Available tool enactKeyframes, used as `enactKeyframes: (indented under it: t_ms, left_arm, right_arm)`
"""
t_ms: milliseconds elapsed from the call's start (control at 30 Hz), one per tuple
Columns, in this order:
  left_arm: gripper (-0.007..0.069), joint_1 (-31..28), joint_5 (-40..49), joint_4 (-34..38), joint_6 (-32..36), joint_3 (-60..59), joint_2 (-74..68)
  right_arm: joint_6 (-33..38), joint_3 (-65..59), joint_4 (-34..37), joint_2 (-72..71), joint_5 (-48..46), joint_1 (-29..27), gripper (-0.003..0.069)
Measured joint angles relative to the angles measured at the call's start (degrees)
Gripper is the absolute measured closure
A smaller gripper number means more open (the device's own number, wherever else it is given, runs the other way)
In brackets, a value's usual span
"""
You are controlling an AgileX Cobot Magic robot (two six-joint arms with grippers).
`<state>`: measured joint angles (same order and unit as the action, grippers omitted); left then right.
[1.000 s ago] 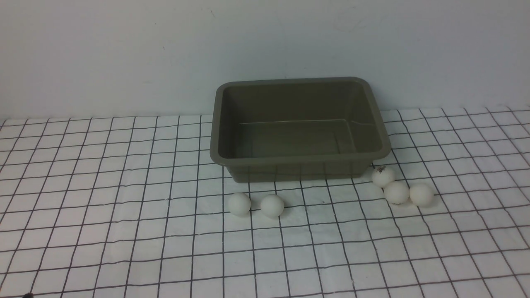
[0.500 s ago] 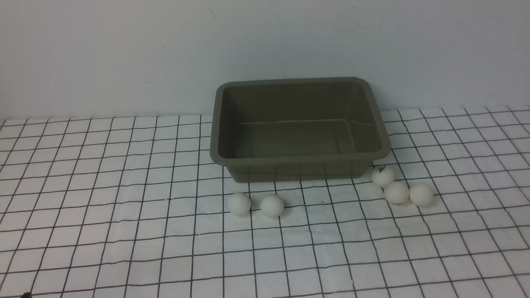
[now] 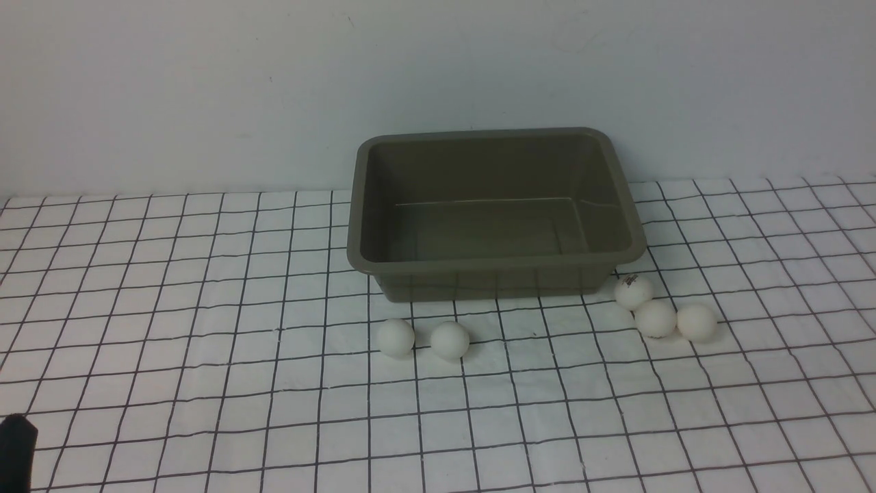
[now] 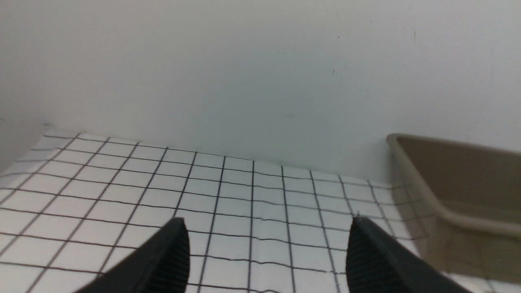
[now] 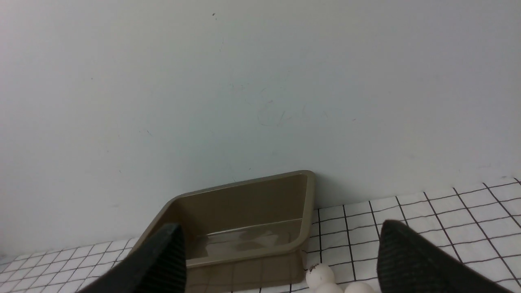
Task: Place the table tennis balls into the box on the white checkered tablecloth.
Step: 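Reach for and grasp a ping pong ball on the table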
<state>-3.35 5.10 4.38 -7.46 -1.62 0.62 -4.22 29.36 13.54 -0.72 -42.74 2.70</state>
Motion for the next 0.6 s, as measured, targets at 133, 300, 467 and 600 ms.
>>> enactKeyframes:
  t_ms: [133, 300, 467, 600]
  left_arm:
    - [0.0157, 0.0, -1.2, 4.3, -4.0, 0.0, 0.0]
    - [0.0157, 0.0, -1.5, 7.4, -6.2, 0.0, 0.0]
    - [0.0157, 0.0, -1.9, 7.4, -6.2, 1.3, 0.0]
    - [0.0157, 0.0, 8.0, 7.4, -6.1, 7.7, 0.0]
  right_arm:
    - [2.6, 0.0, 0.0, 0.0, -1.9, 0.0, 0.0090]
    - [3.8, 0.0, 0.2, 0.0, -3.9, 0.0, 0.0090]
    - [5.5, 0.0, 0.4, 0.0, -5.5, 0.0, 0.0090]
    - [12.9, 0.0, 2.7, 0.0, -6.3, 0.0, 0.0090]
